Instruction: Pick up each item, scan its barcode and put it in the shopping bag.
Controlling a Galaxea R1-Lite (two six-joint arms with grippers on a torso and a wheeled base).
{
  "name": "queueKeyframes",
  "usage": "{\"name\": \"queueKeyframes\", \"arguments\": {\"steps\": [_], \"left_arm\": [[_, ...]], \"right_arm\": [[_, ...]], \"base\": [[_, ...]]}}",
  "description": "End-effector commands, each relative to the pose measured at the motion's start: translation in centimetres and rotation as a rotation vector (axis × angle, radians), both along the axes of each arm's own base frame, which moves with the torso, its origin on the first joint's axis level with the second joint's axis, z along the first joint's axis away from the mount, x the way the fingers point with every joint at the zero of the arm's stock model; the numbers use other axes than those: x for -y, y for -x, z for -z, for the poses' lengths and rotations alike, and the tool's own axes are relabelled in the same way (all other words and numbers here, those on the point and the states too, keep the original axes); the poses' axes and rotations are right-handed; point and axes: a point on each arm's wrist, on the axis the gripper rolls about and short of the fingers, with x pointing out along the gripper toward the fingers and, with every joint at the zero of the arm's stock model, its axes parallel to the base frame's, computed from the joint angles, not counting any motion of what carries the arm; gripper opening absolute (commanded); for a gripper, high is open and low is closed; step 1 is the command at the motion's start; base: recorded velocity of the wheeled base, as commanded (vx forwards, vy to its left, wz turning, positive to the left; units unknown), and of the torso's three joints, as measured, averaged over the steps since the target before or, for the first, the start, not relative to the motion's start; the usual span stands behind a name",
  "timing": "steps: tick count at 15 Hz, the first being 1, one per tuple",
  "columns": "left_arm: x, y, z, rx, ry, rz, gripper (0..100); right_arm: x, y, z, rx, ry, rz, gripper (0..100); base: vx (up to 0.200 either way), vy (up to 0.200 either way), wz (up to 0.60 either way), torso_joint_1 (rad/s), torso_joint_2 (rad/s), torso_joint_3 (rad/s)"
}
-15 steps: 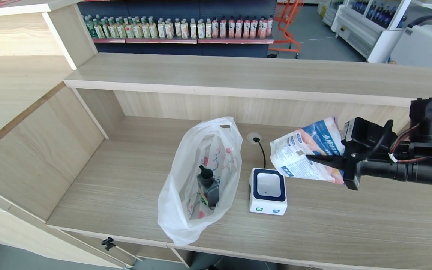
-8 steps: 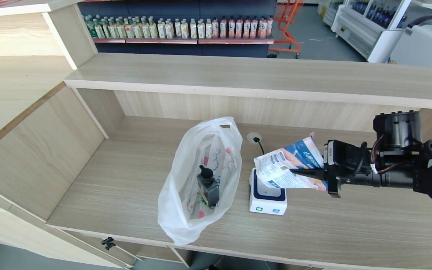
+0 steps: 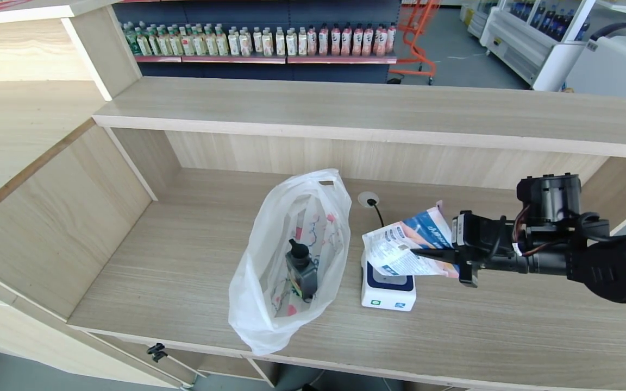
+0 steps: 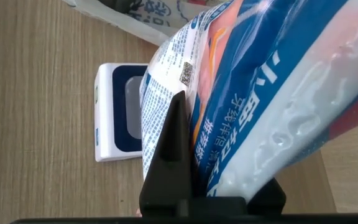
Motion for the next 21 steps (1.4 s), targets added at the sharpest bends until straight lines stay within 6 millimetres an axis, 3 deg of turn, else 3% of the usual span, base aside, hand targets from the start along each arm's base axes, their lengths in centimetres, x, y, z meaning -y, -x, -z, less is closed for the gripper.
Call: {"name": "queueKeyframes", "arguments": {"steps": [1, 5, 9, 11, 17, 21], "left_arm": [[0.0, 0.0, 0.0, -0.002, 0.0, -0.001, 100], [0.0, 0.0, 0.0, -0.001, 0.0, -0.001, 100], [0.0, 0.0, 0.0, -0.002, 0.0, -0.001, 100], [0.0, 0.0, 0.0, -0.001, 0.0, -0.001, 100], [0.0, 0.0, 0.0, -0.001, 0.0, -0.001, 100], [0.0, 0.0, 0.0, -0.001, 0.0, -0.001, 100]], "right_arm": [[-0.2, -0.4, 0.9, -0.027, 0.006, -0.003, 0], [-0.4, -0.6, 0.0, -0.059, -0.047, 0.022, 0], [-0.1, 2.2, -5.2, -0.34, -0.391, 0.229, 0], [-1.8, 1.4, -6.2, -0.454, -0.533, 0.383, 0], [-11.2, -2.9, -3.6, -0.763, -0.732, 0.497, 0], [-13.5, -5.5, 1.0, -0.756, -0.649, 0.491, 0]], "base": [[0.0, 0.0, 0.0, 0.0, 0.0, 0.0], [0.0, 0.0, 0.0, 0.0, 0.0, 0.0], [0.0, 0.0, 0.0, 0.0, 0.0, 0.0], [0.0, 0.0, 0.0, 0.0, 0.0, 0.0], [0.0, 0.0, 0.0, 0.0, 0.0, 0.0], [0.0, 0.0, 0.0, 0.0, 0.0, 0.0]]}}
